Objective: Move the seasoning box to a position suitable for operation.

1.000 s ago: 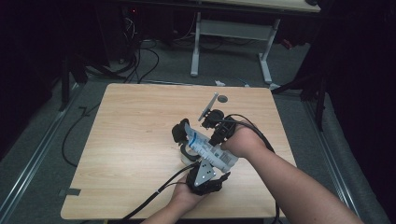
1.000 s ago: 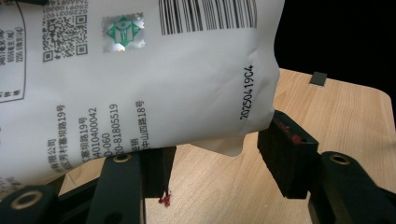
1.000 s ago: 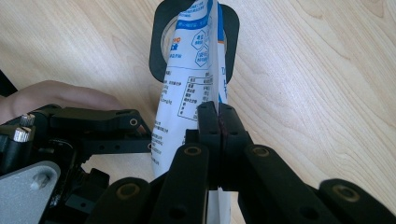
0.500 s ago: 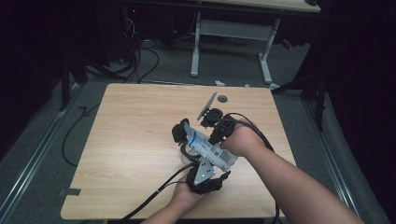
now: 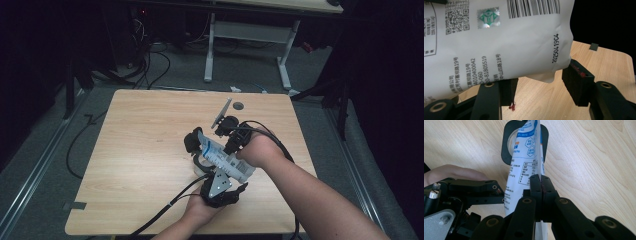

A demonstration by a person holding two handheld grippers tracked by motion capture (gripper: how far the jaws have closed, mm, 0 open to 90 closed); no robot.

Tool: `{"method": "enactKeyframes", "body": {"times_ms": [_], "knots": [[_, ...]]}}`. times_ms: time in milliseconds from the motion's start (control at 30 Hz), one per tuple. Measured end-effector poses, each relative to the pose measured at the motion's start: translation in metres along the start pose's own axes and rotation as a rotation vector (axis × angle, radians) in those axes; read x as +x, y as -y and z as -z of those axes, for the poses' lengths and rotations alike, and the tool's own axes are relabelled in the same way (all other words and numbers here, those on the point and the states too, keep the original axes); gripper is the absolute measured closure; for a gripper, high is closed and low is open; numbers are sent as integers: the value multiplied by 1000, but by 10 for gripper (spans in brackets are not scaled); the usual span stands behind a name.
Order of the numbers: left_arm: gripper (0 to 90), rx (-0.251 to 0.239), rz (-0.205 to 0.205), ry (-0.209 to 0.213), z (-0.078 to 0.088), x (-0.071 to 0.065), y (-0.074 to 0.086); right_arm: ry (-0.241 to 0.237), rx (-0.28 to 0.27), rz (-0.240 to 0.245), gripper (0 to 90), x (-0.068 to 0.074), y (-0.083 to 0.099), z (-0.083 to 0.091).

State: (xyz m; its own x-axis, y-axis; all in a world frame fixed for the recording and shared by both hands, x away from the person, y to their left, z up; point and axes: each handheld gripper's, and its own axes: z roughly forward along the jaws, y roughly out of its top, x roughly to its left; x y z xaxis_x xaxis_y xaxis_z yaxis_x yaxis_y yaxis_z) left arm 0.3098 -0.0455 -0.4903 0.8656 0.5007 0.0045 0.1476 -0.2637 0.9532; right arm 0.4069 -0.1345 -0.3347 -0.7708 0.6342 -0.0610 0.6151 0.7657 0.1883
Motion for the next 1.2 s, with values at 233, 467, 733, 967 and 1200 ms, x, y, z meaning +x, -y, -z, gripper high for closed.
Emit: {"method": "enactKeyframes", "body": {"times_ms": [233,467,733,967,1200], "knots": [[475,-4,4,-1,1,1,-1,5,0,6,900,0,-1,0],[475,-10,6,-6,1,2,-2,13,-4,14,900,1,-4,2],[475,-12,7,-8,2,2,-3,15,-3,15,900,2,-6,3],[476,-10,2,-10,3,2,-3,15,-1,15,900,2,-7,2],[478,-15,3,-14,4,3,-4,19,-3,25,900,3,-10,3]]}}
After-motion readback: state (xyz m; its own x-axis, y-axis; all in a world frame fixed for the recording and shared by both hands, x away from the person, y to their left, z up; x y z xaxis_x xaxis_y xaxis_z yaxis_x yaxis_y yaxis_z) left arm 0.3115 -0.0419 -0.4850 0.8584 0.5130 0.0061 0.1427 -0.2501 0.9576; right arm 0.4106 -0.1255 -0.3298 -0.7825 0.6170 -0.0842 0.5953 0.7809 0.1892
